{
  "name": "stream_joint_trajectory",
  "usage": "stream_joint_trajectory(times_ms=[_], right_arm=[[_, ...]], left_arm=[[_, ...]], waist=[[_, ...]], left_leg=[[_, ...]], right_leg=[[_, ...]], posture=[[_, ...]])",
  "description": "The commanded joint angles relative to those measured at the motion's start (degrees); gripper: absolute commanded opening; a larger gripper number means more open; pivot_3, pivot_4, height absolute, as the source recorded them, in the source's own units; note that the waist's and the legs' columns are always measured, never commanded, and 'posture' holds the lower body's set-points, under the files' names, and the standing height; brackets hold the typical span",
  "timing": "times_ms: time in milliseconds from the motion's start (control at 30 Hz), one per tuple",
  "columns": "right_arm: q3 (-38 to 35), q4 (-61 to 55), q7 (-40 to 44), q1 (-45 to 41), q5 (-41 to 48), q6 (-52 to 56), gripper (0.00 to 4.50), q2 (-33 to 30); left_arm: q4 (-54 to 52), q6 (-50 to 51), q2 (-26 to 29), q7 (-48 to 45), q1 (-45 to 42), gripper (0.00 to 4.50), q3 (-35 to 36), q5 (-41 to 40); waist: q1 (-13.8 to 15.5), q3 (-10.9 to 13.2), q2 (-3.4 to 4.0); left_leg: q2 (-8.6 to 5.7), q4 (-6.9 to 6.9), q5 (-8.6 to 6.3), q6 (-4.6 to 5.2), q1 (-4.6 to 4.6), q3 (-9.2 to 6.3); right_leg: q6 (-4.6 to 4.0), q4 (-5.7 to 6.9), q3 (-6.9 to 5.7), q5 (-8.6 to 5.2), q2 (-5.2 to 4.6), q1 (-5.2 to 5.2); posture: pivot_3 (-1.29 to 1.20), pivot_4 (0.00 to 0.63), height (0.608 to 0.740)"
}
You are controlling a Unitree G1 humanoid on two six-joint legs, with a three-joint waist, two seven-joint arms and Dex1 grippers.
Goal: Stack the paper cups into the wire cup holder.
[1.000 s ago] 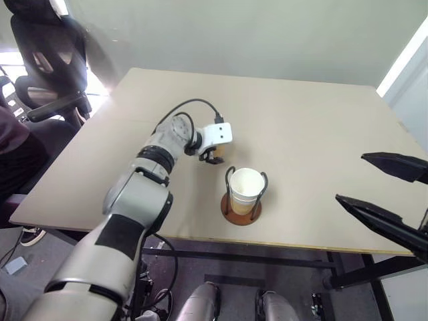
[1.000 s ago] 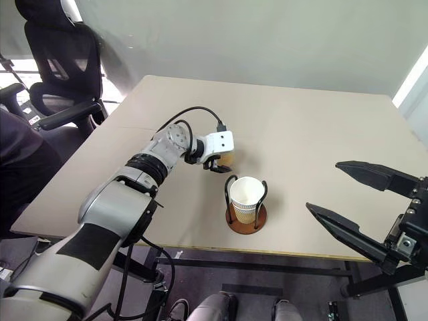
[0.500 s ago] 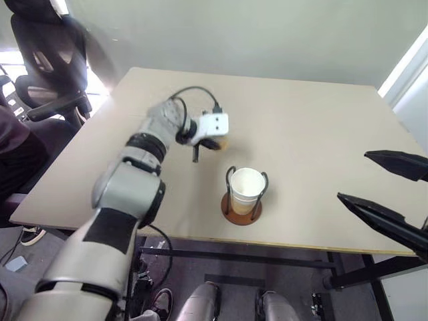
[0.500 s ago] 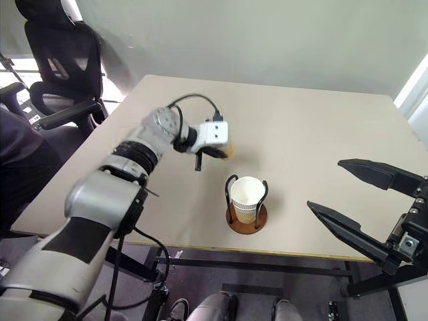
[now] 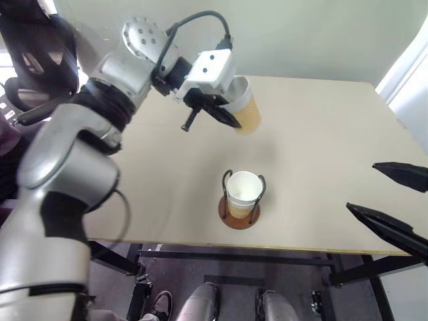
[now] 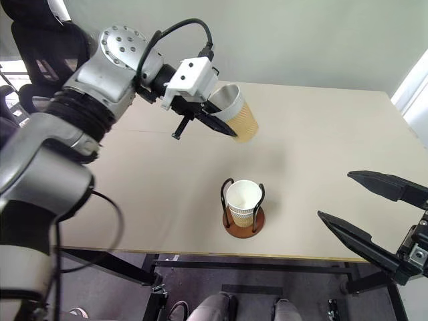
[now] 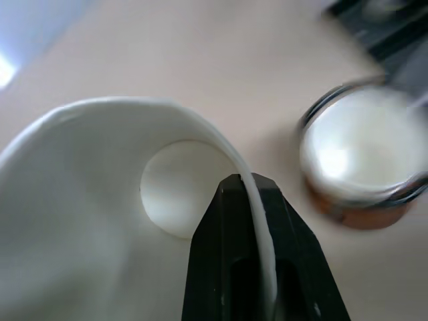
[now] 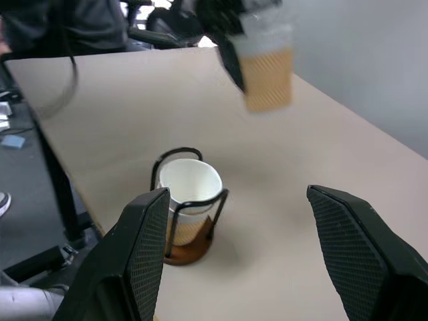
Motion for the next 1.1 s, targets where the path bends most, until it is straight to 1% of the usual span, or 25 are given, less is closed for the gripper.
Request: stream_joint_trajectory(times_ms=[33,67,167,300,433,533,700,833,1000,1100], right_arm=[[-1.6,-1.0,-0.2,0.6,-0.5,-2.7,3.36,0.7],[-1.9,-1.2,-0.1,1.0,-0.6,-3.0,3.36,1.0],[-2.7,-1.8,-0.2,2.2,-0.5,-4.0,3.36,1.6],[-3.6,-2.5,-0.5,4.0,-0.3,-5.3,3.36,2.4],[-4.5,-2.5,-0.5,5.3,-0.2,-6.2,3.36,2.6],[-4.5,-2.5,-0.7,5.8,-0.3,-6.7,3.36,2.5],[-4.3,-2.5,-1.3,5.9,0.1,-7.2,3.36,2.0],[-4.8,-2.5,-1.8,5.9,0.9,-7.1,3.36,1.9],[-5.8,-2.5,-2.6,6.0,2.4,-6.3,3.36,2.1],[-6.4,-2.5,-3.0,6.0,3.2,-5.8,3.36,2.1]], left_arm=[[-7.6,2.4,2.3,-1.8,-4.0,0.02,-6.8,-13.9],[-9.0,2.3,3.1,-1.8,-4.7,0.02,-8.8,-15.8],[-11.5,-1.1,4.5,-1.8,-6.8,0.02,-16.5,-17.5],[-10.4,-6.2,4.1,-1.8,-9.3,0.02,-25.2,-17.3],[-11.4,-9.7,4.6,-1.8,-11.4,0.02,-31.5,-18.3],[-9.4,-13.0,3.0,-1.8,-12.1,0.02,-35.0,-17.5],[-6.0,-17.8,0.4,-1.8,-12.3,0.02,-39.5,-15.9],[-5.1,-18.8,-1.0,-1.8,-11.6,0.02,-41.3,-16.1],[-3.1,-17.8,-3.2,-1.8,-9.9,0.02,-39.2,-16.6],[-3.6,-17.5,-3.2,-1.8,-9.8,0.02,-38.9,-17.1]], waist=[[0.2,0.0,0.03],[0.2,0.0,0.04],[0.2,0.0,0.06],[0.0,0.1,0.04],[-0.2,0.1,0.01],[-0.2,0.1,0.01],[-0.2,0.1,0.01],[-0.2,0.1,0.01],[-0.1,0.1,0.01],[-0.2,0.1,0.00]], left_leg=[[-0.02,0.04,-0.04,0.05,-0.02,0.05],[-0.02,0.09,-0.05,0.08,-0.01,0.04],[-0.02,0.19,-0.11,0.13,0.09,0.12],[-0.01,0.17,-0.12,0.11,0.57,0.17],[-0.01,0.19,-0.12,0.10,0.78,0.18],[-0.01,0.19,-0.12,0.10,0.80,0.17],[-0.01,0.21,-0.12,0.10,0.76,0.17],[0.00,0.19,-0.14,0.06,0.76,0.18],[-0.01,0.18,-0.22,0.05,0.71,0.17],[0.00,0.18,-0.28,0.00,0.72,0.18]], right_leg=[[0.00,-0.02,-0.01,-0.01,0.02,0.04],[0.02,-0.02,0.01,-0.01,-0.01,0.10],[-0.08,-0.05,0.09,-0.05,-0.03,0.18],[-0.66,0.08,0.15,-0.38,-0.03,0.54],[-0.80,0.29,0.17,-0.40,-0.02,0.61],[-0.84,0.34,0.18,-0.40,-0.01,0.62],[-0.86,0.38,0.18,-0.42,-0.02,0.62],[-0.87,0.37,0.17,-0.50,-0.02,0.59],[-0.85,0.33,0.16,-0.59,-0.02,0.59],[-0.87,0.33,0.16,-0.61,-0.02,0.58]], posture=[[0.00,0.150,0.740],[0.00,0.150,0.740],[0.00,0.150,0.740],[0.00,0.150,0.740],[0.00,0.150,0.740],[0.00,0.150,0.740],[0.00,0.150,0.740],[0.00,0.150,0.740],[0.00,0.150,0.740],[0.00,0.150,0.740]])
